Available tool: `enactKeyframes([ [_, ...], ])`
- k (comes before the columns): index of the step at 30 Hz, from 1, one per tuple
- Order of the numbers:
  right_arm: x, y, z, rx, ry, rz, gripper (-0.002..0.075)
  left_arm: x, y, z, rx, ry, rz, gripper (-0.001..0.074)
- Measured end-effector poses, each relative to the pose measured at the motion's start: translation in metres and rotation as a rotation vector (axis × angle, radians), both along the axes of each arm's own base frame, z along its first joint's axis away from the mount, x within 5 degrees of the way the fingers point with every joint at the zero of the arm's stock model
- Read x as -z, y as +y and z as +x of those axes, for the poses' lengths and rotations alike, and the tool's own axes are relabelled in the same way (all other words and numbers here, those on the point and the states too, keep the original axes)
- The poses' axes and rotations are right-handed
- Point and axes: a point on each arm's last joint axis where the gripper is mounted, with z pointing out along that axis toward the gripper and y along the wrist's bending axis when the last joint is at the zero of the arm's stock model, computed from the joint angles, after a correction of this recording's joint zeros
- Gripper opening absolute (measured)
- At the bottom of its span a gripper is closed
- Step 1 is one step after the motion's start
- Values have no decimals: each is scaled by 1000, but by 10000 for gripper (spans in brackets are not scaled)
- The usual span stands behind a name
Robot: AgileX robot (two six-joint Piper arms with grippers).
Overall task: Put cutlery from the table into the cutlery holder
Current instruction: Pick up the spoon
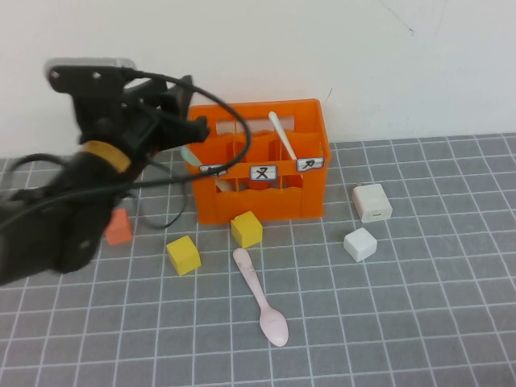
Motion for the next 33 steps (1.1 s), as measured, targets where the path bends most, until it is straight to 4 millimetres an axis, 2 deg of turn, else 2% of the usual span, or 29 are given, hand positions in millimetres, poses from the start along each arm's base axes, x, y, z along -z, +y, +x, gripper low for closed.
enactKeyframes([
  [3, 0, 0, 0, 0, 0, 0, -3, -18, 6, -32, 43, -3, 86, 111],
  [4, 0, 0, 0, 0, 0, 0, -3, -22, 8, -43, 55, -6, 113, 73],
  [7, 0, 0, 0, 0, 0, 0, -3, -34, 16, -75, 83, -20, 185, 22],
  [11, 0, 0, 0, 0, 0, 0, -3, -36, 29, -112, 78, 9, 232, 5],
  [16, 0, 0, 0, 0, 0, 0, -3, -28, 43, -154, 69, 12, 220, 0],
  [24, 0, 0, 0, 0, 0, 0, -3, -8, 62, -207, 42, 51, 156, 0],
  [29, 0, -1, 0, -5, -3, -35, -3, -3, 76, -235, -4, 85, 148, 0],
  [31, -1, 2, 0, 0, -10, 72, -3, -3, 82, -246, -30, 114, 156, 0],
  [33, -3, 8, 0, 13, -7, 337, -3, 1, 88, -256, -56, 157, 168, 0],
])
